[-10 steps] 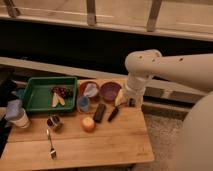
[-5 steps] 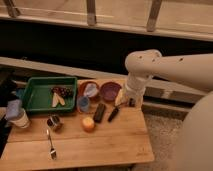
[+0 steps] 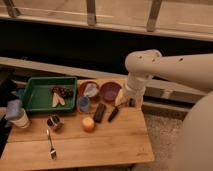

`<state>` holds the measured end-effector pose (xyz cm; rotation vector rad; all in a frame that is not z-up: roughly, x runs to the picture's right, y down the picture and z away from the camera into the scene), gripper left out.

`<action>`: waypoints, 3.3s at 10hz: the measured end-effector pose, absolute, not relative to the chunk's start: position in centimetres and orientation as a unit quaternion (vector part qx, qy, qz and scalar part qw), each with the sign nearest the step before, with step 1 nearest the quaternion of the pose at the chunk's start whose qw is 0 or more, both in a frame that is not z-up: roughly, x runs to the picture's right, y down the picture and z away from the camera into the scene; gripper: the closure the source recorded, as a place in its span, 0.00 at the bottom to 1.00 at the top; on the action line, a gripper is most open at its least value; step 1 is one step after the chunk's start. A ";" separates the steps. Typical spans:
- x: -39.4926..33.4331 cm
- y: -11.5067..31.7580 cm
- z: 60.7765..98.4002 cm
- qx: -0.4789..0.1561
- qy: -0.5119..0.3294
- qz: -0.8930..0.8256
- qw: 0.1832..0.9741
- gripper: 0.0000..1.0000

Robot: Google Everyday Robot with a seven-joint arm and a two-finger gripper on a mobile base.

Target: Place eraser in tray

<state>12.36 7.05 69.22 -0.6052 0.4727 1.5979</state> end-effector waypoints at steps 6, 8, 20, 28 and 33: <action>12.4 7.0 69.2 -0.265 0.207 0.698 0.632 0.30; 12.3 7.0 69.2 -0.264 0.207 0.698 0.633 0.30; -0.9 2.5 70.4 -0.204 0.147 0.634 0.731 0.30; -0.3 8.3 78.0 -0.248 0.183 0.675 0.670 0.30; 1.3 7.6 84.3 -0.288 0.202 0.678 0.646 0.30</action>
